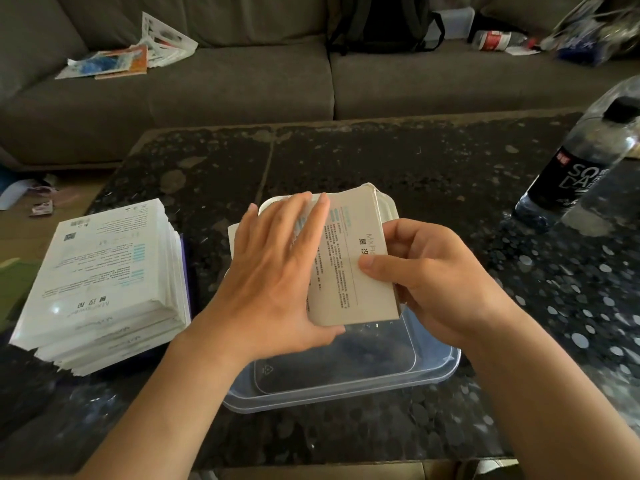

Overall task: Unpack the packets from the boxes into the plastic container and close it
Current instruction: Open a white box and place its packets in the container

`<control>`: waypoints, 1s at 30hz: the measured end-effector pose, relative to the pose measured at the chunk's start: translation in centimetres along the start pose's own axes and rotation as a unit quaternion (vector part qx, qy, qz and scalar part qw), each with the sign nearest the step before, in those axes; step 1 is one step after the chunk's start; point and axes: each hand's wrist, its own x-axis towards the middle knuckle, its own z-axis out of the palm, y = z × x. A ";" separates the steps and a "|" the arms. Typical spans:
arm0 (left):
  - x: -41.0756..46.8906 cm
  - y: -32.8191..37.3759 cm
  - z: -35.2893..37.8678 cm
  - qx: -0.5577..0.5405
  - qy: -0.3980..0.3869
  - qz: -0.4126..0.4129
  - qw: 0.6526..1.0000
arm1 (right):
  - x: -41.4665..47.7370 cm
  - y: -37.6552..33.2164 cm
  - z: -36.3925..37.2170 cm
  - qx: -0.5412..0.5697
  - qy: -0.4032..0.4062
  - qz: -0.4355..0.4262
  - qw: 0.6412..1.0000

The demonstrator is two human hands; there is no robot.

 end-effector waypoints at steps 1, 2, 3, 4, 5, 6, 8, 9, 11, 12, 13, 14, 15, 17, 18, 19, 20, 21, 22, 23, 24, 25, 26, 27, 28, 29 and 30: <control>0.0 -0.1 0.0 -0.008 0.012 0.002 1.000 | 0.0 -0.1 -0.1 -0.008 -0.004 -0.006 1.000; 0.1 -0.1 0.0 -0.012 0.021 0.002 1.000 | 0.0 -0.1 -0.3 -0.018 -0.007 -0.012 1.000; 0.1 -0.1 0.0 -0.013 0.028 0.001 1.000 | 0.0 -0.2 -0.5 -0.032 -0.007 -0.018 0.999; 0.1 -0.2 0.0 -0.013 0.034 0.000 0.999 | -0.1 -0.2 -0.8 -0.049 -0.007 -0.024 0.998; 0.1 -0.3 0.0 -0.011 0.038 -0.002 0.999 | -0.1 -0.3 -1.0 -0.060 -0.009 -0.029 0.998; 0.1 -0.3 0.0 -0.010 0.040 -0.005 0.999 | -0.1 -0.4 -1.1 -0.060 -0.011 -0.030 0.998; 0.0 -0.4 0.0 -0.008 0.041 -0.010 0.999 | 0.0 -0.6 -1.2 -0.048 -0.002 -0.031 0.998; 0.0 -0.5 0.0 -0.006 0.042 -0.012 0.999 | 0.0 -0.6 -1.3 -0.055 0.021 -0.040 0.997; 0.0 -0.6 -0.1 0.003 0.042 -0.013 0.999 | 0.2 -0.4 -1.7 -0.146 0.106 -0.102 0.978; 0.0 -0.6 -0.1 0.007 0.042 -0.013 0.999 | 0.2 -0.4 -1.8 -0.197 0.137 -0.135 0.961; 0.0 -0.6 -0.1 0.010 0.042 -0.014 0.999 | 0.2 -0.4 -2.0 -0.223 0.145 -0.156 0.951; 0.0 -0.6 0.0 0.014 0.042 -0.013 0.999 | 0.1 -0.4 -2.0 -0.222 0.132 -0.163 0.952; 0.0 -0.5 0.1 0.017 0.042 -0.010 0.999 | 0.1 -0.4 -2.0 -0.211 0.106 -0.159 0.959; 0.0 -0.4 0.2 0.021 0.042 -0.003 0.999 | -0.1 -0.3 -1.9 -0.211 0.052 -0.144 0.965; 0.0 -0.3 0.3 0.022 0.042 0.000 0.999 | -0.1 -0.2 -1.8 -0.212 0.038 -0.140 0.966; -0.1 -0.3 0.4 0.022 0.043 0.004 0.999 | -0.1 -0.1 -1.7 -0.212 0.034 -0.138 0.967; -0.1 -0.3 0.4 0.022 0.044 0.007 0.999 | 0.0 -0.1 -1.7 -0.213 0.037 -0.137 0.967; -0.1 -0.3 0.5 0.023 0.044 0.009 0.999 | 0.1 0.0 -1.7 -0.215 0.040 -0.135 0.966; -0.1 -0.3 0.5 0.023 0.045 0.010 0.999 | 0.2 0.0 -1.7 -0.218 0.043 -0.135 0.966; -0.1 -0.3 0.6 0.025 0.046 0.011 0.999 | 0.2 0.1 -1.6 -0.223 0.044 -0.137 0.964; -0.2 -0.3 0.6 0.029 0.048 0.012 0.998 | 0.3 0.2 -1.5 -0.229 0.045 -0.138 0.963; -0.2 -0.3 0.7 0.031 0.048 0.012 0.998 | 0.4 0.3 -1.4 -0.236 0.044 -0.138 0.961; -0.3 -0.3 0.7 0.033 0.049 0.012 0.998 | 0.4 0.4 -1.3 -0.244 0.042 -0.137 0.959; -0.3 -0.2 0.7 0.034 0.048 0.012 0.998 | 0.5 0.4 -1.2 -0.251 0.038 -0.137 0.957; -0.3 -0.2 0.8 0.036 0.048 0.012 0.998 | 0.5 0.4 -1.1 -0.260 0.033 -0.138 0.955; -0.3 -0.3 0.8 0.038 0.048 0.012 0.998 | 0.6 0.5 -1.1 -0.270 0.028 -0.141 0.952; -0.3 -0.3 0.9 0.039 0.050 0.013 0.998 | 0.7 0.5 -1.0 -0.280 0.026 -0.144 0.949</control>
